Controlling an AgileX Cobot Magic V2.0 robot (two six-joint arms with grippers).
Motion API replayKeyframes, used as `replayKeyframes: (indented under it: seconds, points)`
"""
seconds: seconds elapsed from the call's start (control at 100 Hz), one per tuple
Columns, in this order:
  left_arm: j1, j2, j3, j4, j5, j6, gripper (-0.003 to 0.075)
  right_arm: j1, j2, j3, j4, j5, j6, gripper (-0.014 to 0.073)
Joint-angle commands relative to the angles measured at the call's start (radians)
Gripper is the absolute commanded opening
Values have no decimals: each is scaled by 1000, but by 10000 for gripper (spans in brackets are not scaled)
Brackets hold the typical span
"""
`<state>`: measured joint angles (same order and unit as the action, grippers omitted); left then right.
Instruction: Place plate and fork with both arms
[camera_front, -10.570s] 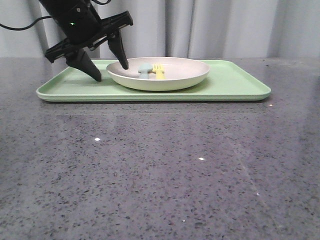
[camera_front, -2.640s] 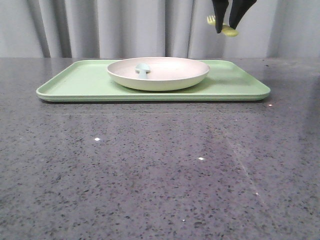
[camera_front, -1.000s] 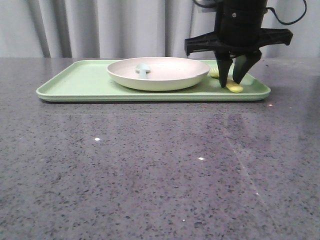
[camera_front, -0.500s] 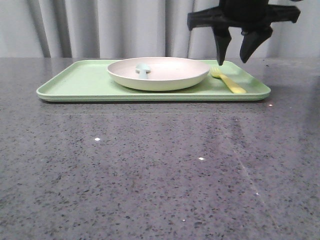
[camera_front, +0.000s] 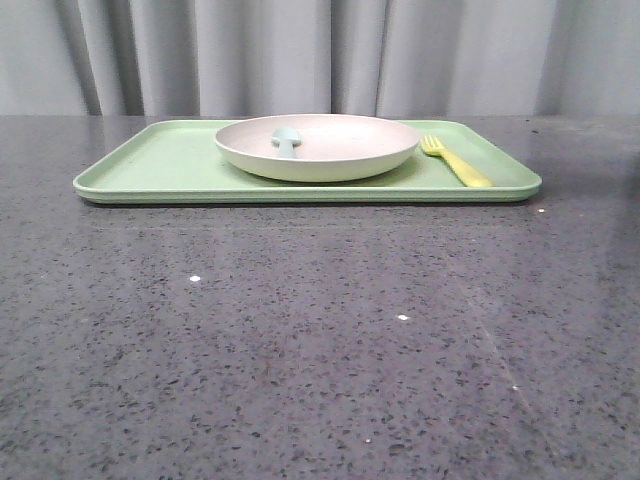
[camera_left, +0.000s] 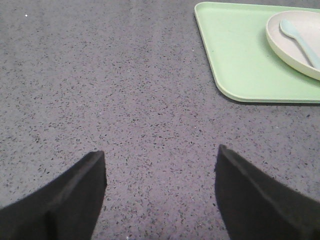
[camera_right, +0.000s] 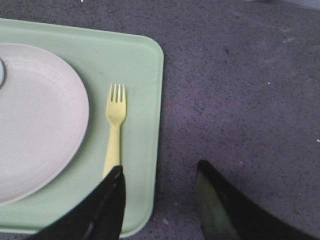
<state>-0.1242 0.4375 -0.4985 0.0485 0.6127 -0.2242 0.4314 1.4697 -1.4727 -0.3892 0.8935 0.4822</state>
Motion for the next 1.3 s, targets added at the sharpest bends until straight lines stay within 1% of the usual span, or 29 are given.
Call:
replayKeyframes:
  seconds: [0.0,0.11,0.3,0.44,0.62,0.92,1.11,1.29]
  points:
    - [0,6,-30,-7,-79,-11,459,-21,-110,61,-51,-63,-21,352]
    - [0,6,-30,-7,-79,-11,459,-65,-208,174,-47,-89,-21,352]
    - [0,6,-30,-7,-79,-11,459,-173,-377,337,-31,-113,-31,352]
    - [0,6,-30,-7,-79,-11,459,-216,-492,433,-12,-113,-47,352]
    - [0,6,-30,-7,-79,-11,459,-218,-628,549,-10,-101,-47,352]
    - [0,6,-30,-7,-79,-11,459,-218,-848,714,-6,-13,-47,351]
    - [0,6,-30,-7,-79,-11,459,-218,-977,799,-4,-32,-47,351]
    - [0,6,-30,-7,-79,-11,459,-218,-1059,868,-4,-90,-47,350]
